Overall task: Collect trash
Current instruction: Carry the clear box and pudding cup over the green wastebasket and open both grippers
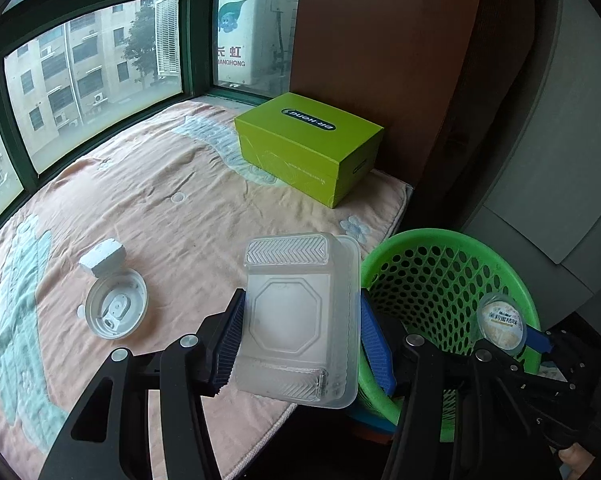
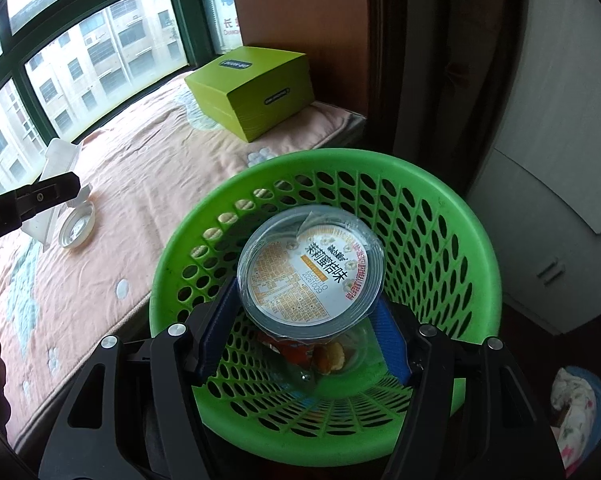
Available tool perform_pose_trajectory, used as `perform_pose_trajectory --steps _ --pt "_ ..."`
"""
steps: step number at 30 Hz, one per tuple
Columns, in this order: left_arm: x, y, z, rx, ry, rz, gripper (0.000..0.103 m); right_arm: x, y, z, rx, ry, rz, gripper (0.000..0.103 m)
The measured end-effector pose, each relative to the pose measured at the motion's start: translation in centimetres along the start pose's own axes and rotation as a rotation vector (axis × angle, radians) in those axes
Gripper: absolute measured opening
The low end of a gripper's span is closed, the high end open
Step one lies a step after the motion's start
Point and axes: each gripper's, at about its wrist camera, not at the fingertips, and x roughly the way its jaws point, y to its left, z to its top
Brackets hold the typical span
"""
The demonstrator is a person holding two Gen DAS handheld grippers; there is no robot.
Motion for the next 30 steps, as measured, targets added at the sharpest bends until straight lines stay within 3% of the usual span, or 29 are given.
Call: perform_pose_trajectory --steps 14,30 --pt "0.8 -2.9 0.1 0.044 0.016 -0.030 0.053 -1.3 -1.4 -0.2 0.019 -0.032 -0.022 0.079" --pt "2.6 -7.2 -0.1 0.102 0.067 -0.075 0.053 -2.6 -3.6 -0.9 0.057 -0.057 -0.053 0.083"
